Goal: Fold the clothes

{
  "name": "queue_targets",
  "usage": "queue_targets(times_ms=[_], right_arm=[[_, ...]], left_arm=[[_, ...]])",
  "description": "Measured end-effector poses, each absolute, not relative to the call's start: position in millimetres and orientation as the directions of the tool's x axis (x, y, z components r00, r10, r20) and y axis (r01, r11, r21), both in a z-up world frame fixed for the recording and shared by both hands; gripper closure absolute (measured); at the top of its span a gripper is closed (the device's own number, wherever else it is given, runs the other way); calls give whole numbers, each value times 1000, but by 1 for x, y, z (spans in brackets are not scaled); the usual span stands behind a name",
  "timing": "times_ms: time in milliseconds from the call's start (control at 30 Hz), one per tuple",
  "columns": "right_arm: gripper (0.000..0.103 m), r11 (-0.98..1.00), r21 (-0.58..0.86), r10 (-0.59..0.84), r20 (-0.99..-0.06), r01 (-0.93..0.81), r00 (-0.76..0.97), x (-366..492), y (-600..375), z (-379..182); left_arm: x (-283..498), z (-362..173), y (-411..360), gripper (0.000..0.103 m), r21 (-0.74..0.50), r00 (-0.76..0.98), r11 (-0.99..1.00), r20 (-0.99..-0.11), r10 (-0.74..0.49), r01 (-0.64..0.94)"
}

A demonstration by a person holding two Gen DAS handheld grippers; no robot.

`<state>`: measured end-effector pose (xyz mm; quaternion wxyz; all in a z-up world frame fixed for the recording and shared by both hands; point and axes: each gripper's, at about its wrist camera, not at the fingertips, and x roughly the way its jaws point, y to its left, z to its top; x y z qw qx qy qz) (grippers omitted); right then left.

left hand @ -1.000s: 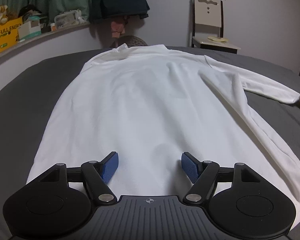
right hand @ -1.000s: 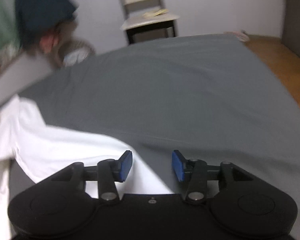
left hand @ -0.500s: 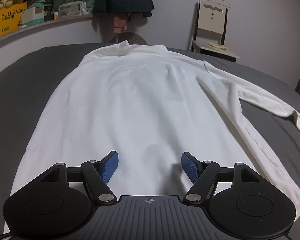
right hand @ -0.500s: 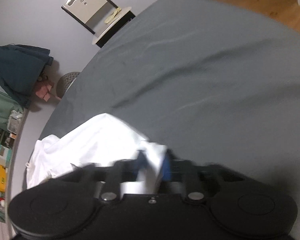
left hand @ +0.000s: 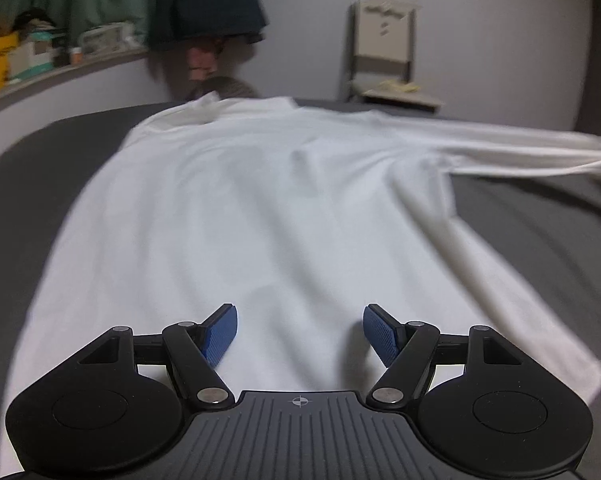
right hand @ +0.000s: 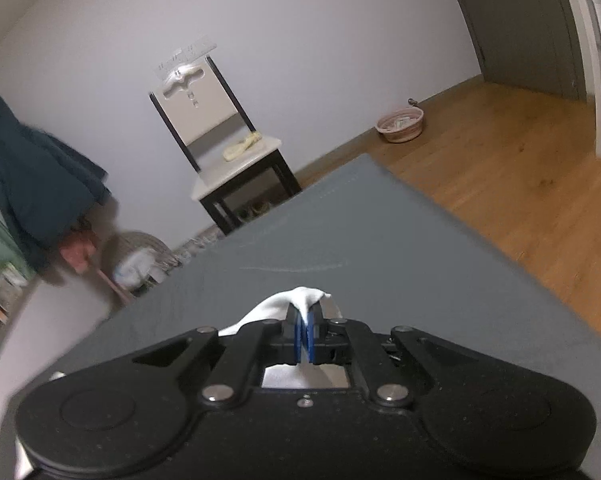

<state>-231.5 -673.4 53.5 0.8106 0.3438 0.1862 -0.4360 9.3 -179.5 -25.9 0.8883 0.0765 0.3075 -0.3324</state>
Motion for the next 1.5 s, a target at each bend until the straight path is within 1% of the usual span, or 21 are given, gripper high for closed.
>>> queue_targets(times_ms=[67,133,267,333,400,467,567,667,733,767,833,900,1000,1067,1133,1200,1233,1300,1367,1400,1500], right_arm=[[100,377,317,-566,-665,870,488,-216,-682,34],[100,359,270,-537,-723,893,434,-204,-690,10],[96,268,268,-464,-806,925,368,-201,-694,-26],[85,252,307,-453,-800,918,392,-209,-695,-32],[60,254,374,-441,-776,892,451,-217,-695,-33],[49,236,400,-459,-757,886,465,-227,-689,-32],[47,221,461,-457,-730,860,509,-247,-686,-37],[48,224,514,-443,-703,828,556,-262,-684,-44],[52,281,528,-437,-673,801,597,-264,-681,-47],[57,310,526,-427,-667,792,611,-262,-680,-49],[71,352,501,-413,-674,791,612,-255,-681,-50],[89,350,475,-419,-692,808,588,-246,-684,-48],[93,307,541,-389,-679,783,622,-245,-692,-33],[94,310,640,-402,-582,703,707,-250,-695,-1],[97,370,711,-429,-440,598,789,-256,-694,44],[101,508,685,-474,-284,522,834,-265,-681,92],[101,535,656,-479,-284,533,831,-266,-676,102],[101,503,618,-447,-412,604,794,-263,-678,94],[101,454,524,-420,-587,720,692,-259,-681,59],[101,427,486,-403,-652,762,642,-259,-682,38],[102,327,428,-367,-764,842,531,-266,-682,-17]], left_arm=[[2,-21,-182,32,-98,554,716,-563,-613,692],[-9,-18,-188,32,-77,518,654,-542,-661,753],[-32,-18,-204,32,-26,423,517,-541,-727,856],[-42,-18,-212,32,-19,382,468,-549,-743,884],[-48,-18,-219,32,-41,341,435,-558,-757,899],[-49,-16,-224,32,-109,296,423,-561,-773,899],[-50,-15,-229,32,-232,222,406,-554,-802,884],[-56,-15,-233,32,-231,224,407,-556,-801,883],[-59,-17,-235,32,-225,229,411,-559,-797,883],[-60,-19,-235,32,-232,218,406,-562,-798,884],[-66,-23,-236,32,-237,207,402,-572,-793,884],[-67,-26,-237,32,-235,206,407,-584,-785,883],[-66,-29,-238,32,-229,211,415,-595,-775,880],[-61,-29,-240,32,-230,211,415,-595,-776,880],[-60,-28,-239,32,-233,207,413,-594,-778,880],[-61,-28,-238,32,-233,203,408,-594,-778,883],[-61,-28,-238,32,-231,202,406,-594,-778,884],[-61,-27,-239,32,-230,201,406,-597,-777,885],[-61,-25,-239,32,-238,196,405,-596,-779,883],[-61,-25,-239,32,-241,192,402,-597,-779,883],[-64,-22,-238,32,-242,172,382,-600,-781,892]])
